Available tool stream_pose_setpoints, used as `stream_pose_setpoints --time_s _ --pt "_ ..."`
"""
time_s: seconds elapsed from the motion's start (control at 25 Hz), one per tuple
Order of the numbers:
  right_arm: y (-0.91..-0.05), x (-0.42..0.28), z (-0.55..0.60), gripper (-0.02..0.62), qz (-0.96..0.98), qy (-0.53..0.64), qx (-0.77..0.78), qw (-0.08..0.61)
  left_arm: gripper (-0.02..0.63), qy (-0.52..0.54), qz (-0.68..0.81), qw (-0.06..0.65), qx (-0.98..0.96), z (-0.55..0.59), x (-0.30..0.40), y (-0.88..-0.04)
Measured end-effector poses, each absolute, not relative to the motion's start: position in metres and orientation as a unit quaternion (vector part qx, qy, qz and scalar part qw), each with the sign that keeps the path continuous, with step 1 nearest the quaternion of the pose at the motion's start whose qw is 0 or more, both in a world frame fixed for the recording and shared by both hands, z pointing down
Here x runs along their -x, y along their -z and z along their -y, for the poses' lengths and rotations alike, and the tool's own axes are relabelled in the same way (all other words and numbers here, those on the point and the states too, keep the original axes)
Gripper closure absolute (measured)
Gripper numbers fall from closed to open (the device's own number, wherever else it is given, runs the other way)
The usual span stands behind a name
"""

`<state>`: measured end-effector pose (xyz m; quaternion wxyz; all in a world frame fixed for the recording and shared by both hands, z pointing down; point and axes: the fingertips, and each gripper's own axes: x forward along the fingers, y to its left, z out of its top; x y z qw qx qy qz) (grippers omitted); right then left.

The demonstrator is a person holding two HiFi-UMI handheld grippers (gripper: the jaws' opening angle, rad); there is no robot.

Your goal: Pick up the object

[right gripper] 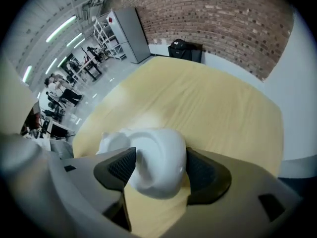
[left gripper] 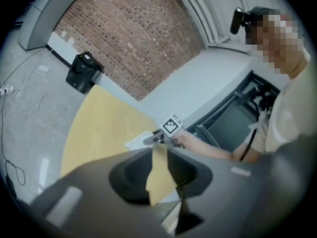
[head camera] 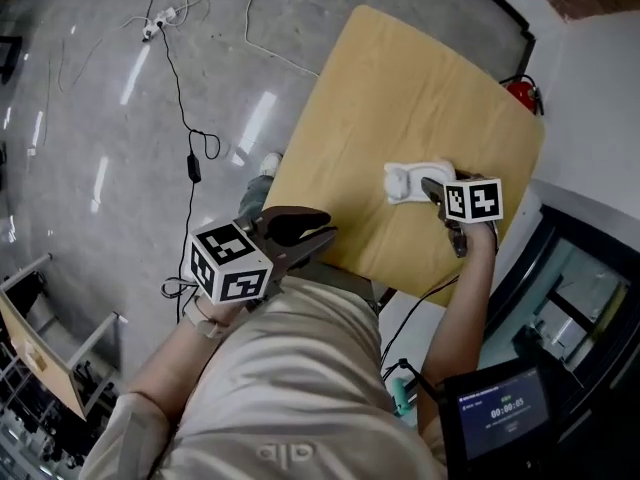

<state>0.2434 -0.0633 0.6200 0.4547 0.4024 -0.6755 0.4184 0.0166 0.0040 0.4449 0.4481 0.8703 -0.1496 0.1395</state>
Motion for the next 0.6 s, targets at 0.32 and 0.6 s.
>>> stream_pose_setpoints --time_s 0.32,0.6 --pt "-0.623 -0.23 0.062 0.297 0.687 -0.483 -0.378 0.39 0.515 -0.142 0.161 0.459 -0.862 0.002 -0.006 -0.451" --pt "-0.613 -0.191 0.056 0.301 0.708 -0.502 -0.373 0.329 0.446 -0.132 0.175 0.483 -0.848 0.023 0.008 -0.466"
